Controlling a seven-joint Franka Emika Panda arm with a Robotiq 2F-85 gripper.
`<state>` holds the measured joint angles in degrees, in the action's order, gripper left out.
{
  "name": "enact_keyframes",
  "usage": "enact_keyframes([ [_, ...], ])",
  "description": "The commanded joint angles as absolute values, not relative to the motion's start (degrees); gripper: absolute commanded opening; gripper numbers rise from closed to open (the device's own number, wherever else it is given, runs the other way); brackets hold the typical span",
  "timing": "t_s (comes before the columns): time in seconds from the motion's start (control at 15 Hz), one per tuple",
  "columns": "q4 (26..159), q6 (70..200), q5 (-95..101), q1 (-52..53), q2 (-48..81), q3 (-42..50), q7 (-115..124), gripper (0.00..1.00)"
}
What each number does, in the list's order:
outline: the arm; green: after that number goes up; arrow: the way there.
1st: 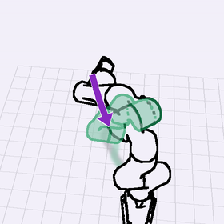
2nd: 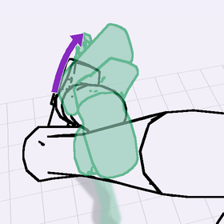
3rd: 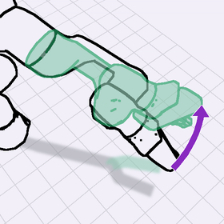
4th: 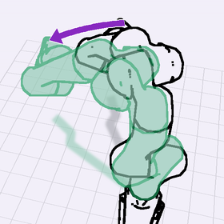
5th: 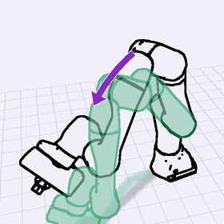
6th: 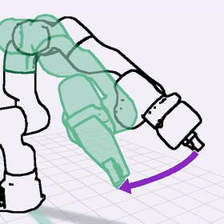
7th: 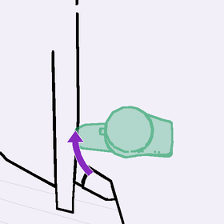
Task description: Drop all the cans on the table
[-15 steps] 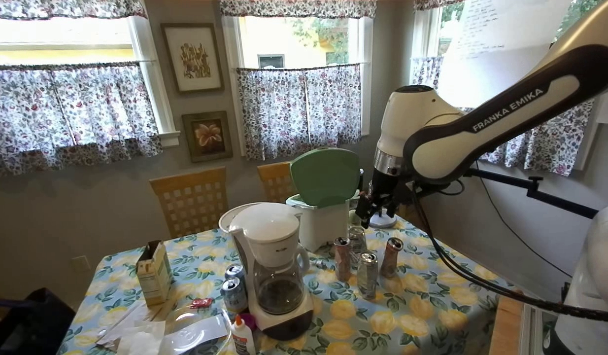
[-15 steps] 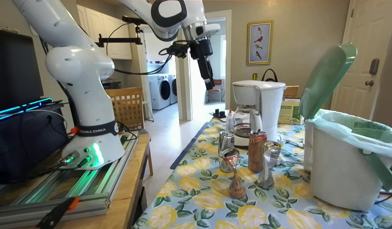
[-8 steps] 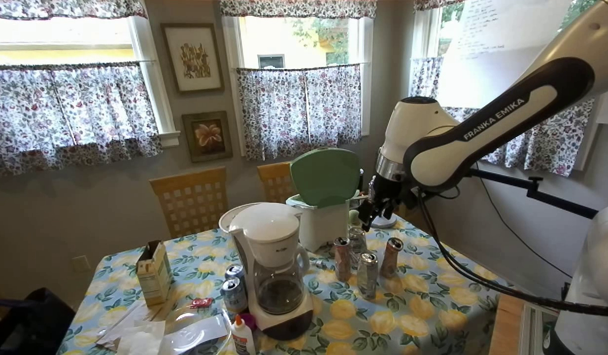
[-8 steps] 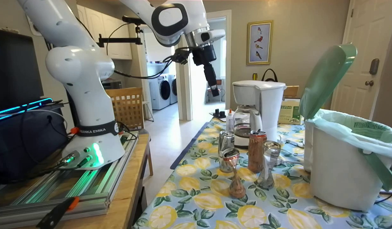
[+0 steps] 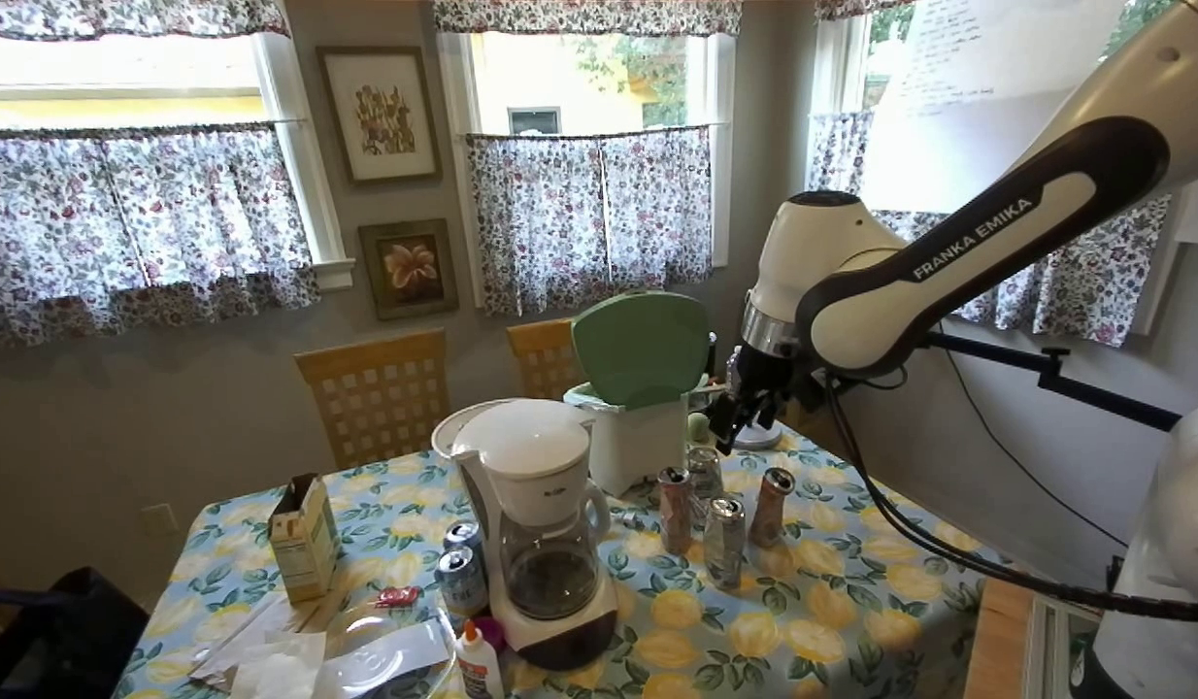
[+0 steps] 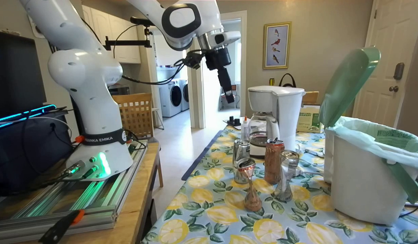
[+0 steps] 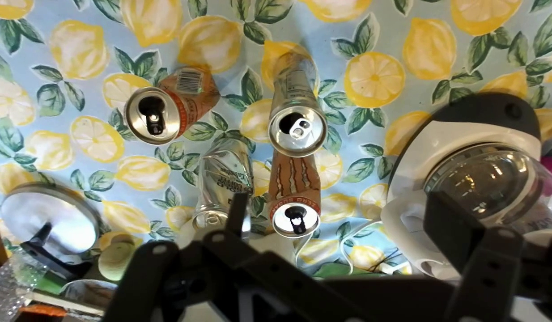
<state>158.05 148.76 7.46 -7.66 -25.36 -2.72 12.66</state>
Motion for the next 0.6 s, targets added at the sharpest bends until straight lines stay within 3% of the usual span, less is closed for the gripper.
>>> enact_keyframes([
  [0.0, 158.0, 149.87, 11.46, -10.61, -23.7, -1.92, 10.27, 1.0],
  [0.33, 157.87, 155.07, 17.55, -14.27, -19.28, -0.23, 6.09, 0.99],
  [0.4, 157.69, 156.62, 19.15, -15.14, -17.95, -0.22, 5.92, 0.74],
  [0.53, 157.2, 160.02, 21.85, -16.32, -14.8, 0.13, 4.92, 0.71],
])
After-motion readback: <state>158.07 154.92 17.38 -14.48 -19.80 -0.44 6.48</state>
